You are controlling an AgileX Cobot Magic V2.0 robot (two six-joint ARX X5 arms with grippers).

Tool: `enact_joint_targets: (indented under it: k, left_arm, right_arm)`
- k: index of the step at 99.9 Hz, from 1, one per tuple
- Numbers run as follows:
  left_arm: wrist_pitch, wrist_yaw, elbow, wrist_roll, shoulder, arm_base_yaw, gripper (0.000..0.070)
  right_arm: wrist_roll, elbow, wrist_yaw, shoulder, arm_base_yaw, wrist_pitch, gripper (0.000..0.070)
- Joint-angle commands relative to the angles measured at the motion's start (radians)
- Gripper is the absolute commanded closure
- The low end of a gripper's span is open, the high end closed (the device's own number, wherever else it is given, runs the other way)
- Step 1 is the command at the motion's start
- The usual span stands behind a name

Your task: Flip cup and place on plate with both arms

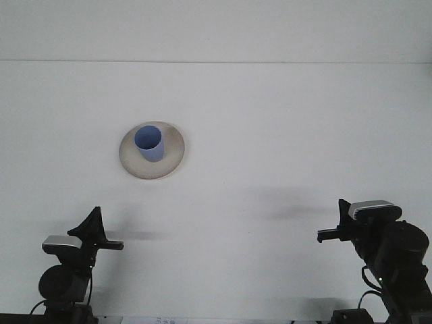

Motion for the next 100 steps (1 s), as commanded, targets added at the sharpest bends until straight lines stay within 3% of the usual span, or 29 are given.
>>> enact_joint_targets:
  k: [1,17,100]
  left_arm:
    - [0.05,0.009,-0.021,0.01,-0.003,0.002,0.0688]
    - [0.062,0.021,-0.021,0.035,-0.003,0.002,0.0688]
    - [0.058,0.02,-0.02,0.026,-0.003,0.002,0.0688]
  right_arm:
    - [0.003,0.01,0.003,0.002,0.001,0.011,0.07]
    - [0.003,0.01,0.003,0.002,0.001,0.011,0.07]
    - [0.003,0.002,-0.005,0.002,0.001,0.027,0.07]
